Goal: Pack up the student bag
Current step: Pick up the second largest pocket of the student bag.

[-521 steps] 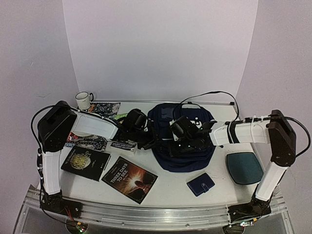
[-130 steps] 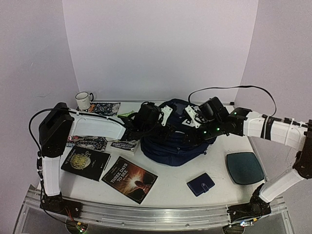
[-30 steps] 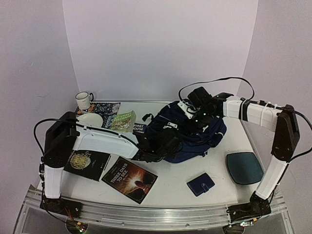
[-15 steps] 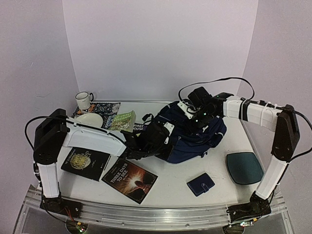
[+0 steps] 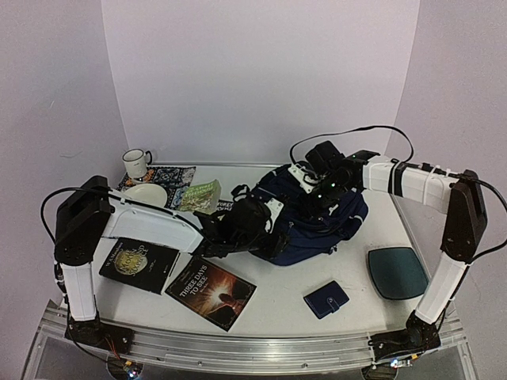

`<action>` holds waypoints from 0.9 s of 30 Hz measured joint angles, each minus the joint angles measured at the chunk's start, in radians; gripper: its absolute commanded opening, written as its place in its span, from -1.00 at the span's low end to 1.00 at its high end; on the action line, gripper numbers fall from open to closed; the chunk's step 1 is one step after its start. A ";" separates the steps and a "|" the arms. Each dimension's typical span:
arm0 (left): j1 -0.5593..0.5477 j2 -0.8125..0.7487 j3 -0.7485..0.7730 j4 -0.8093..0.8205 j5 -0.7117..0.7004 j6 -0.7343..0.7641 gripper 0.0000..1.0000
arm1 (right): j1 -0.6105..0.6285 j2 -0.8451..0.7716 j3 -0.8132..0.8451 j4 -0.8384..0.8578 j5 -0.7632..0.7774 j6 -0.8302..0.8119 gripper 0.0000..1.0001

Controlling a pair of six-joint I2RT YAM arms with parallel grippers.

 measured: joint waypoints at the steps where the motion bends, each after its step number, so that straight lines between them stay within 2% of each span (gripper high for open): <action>1: -0.008 0.000 0.000 0.001 -0.011 -0.001 0.28 | 0.000 0.000 0.000 0.000 0.000 0.000 -1.00; 4: -0.036 0.000 0.000 0.003 -0.062 -0.008 0.35 | 0.000 0.000 0.000 0.000 -0.001 0.000 -1.00; 9: -0.081 0.000 0.002 0.009 -0.185 -0.029 0.34 | 0.000 0.000 0.000 0.000 -0.001 0.000 -1.00; 15: -0.093 0.028 0.043 0.011 -0.303 -0.028 0.24 | 0.000 0.000 0.000 0.000 -0.001 0.002 -1.00; 21: -0.089 0.082 0.084 0.017 -0.354 -0.024 0.08 | 0.000 0.000 0.000 0.000 -0.002 0.004 -1.00; 25: -0.089 0.096 0.088 0.017 -0.366 -0.021 -0.23 | 0.000 0.000 0.000 0.000 -0.002 0.004 -1.00; 27: -0.089 0.097 0.088 0.017 -0.372 -0.024 -0.50 | 0.000 0.000 0.000 0.000 -0.002 0.004 -1.00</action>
